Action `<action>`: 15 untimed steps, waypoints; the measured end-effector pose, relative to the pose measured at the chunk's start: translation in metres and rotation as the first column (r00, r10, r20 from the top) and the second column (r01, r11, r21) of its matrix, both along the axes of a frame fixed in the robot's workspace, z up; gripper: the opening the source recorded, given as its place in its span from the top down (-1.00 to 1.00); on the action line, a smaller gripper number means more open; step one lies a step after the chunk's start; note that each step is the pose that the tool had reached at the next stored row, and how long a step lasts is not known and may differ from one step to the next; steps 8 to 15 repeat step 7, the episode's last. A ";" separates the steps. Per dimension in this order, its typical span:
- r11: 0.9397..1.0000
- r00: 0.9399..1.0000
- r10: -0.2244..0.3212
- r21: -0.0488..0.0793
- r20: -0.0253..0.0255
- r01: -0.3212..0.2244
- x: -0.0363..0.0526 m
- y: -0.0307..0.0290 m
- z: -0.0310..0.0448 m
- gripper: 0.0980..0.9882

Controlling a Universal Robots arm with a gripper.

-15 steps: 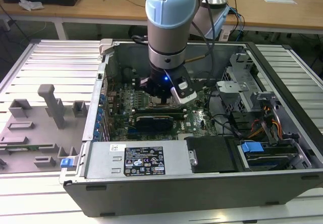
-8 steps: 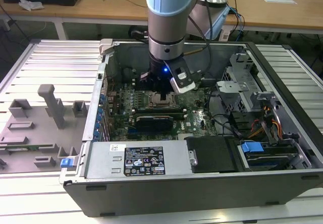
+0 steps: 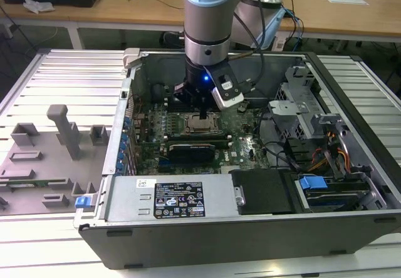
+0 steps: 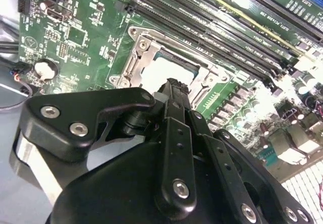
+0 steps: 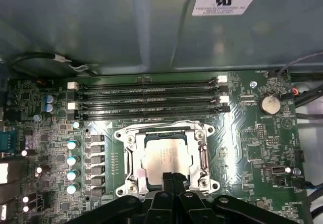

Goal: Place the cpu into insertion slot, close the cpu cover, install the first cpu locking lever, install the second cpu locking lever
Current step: 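Install the second cpu locking lever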

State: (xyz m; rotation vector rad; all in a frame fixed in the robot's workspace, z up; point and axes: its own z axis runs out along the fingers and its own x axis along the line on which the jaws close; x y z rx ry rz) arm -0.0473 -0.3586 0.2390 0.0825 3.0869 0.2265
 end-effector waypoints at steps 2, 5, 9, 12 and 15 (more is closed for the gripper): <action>1.000 1.000 0.000 -0.001 0.000 0.000 0.0000 0.0000 0.0000 0.98; 1.000 1.000 0.000 -0.002 0.000 0.000 -0.0001 0.0000 0.0001 0.98; 1.000 1.000 0.000 -0.002 0.000 0.000 -0.0001 0.0000 0.0001 0.98; 1.000 1.000 0.000 -0.002 0.000 0.000 -0.0001 0.0000 0.0001 0.98; 1.000 1.000 0.000 -0.002 0.000 0.000 -0.0001 0.0000 0.0001 0.98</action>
